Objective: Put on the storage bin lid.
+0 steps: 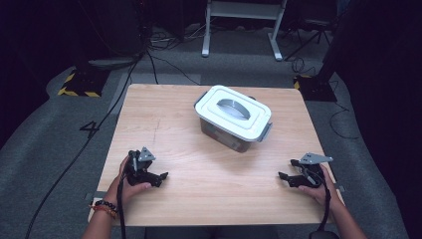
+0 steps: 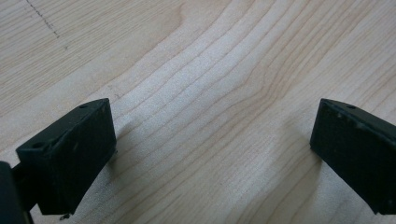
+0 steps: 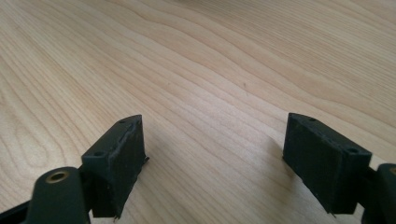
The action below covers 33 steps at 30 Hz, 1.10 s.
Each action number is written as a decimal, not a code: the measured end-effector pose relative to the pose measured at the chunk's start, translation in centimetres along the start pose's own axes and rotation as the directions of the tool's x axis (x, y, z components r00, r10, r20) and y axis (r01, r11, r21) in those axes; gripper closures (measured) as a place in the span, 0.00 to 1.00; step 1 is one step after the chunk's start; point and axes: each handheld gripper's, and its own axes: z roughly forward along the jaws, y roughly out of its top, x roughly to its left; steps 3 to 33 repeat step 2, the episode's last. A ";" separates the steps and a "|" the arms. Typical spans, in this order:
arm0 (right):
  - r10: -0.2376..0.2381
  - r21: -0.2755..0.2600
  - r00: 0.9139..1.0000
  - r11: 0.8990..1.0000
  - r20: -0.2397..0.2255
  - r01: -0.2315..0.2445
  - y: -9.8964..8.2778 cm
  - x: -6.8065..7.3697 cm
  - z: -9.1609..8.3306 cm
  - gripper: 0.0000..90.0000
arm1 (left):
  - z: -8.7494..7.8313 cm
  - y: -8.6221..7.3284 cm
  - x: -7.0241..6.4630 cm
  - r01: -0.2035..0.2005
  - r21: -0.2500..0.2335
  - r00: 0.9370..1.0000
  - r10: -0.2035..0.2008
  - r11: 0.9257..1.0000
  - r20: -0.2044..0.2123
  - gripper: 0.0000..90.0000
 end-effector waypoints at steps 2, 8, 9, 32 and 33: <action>0.004 0.001 1.000 1.000 0.004 -0.004 0.0 0.0 0.0 0.23 | 0.0 0.0 0.0 0.000 0.000 1.000 0.000 1.000 0.000 0.01; 0.004 0.001 1.000 1.000 0.004 -0.004 0.0 0.0 0.0 0.23 | 0.0 0.0 0.0 0.000 0.000 1.000 0.000 1.000 0.000 0.01; 0.004 0.001 1.000 1.000 0.004 -0.004 0.0 0.0 0.0 0.23 | 0.0 0.0 0.0 0.000 0.000 1.000 0.000 1.000 0.000 0.01; 0.004 0.001 1.000 1.000 0.004 -0.004 0.0 0.0 0.0 0.23 | 0.0 0.0 0.0 0.000 0.000 1.000 0.000 1.000 0.000 0.01; 0.004 0.001 1.000 1.000 0.004 -0.004 0.0 0.0 0.0 0.23 | 0.0 0.0 0.0 0.000 0.000 1.000 0.000 1.000 0.000 0.01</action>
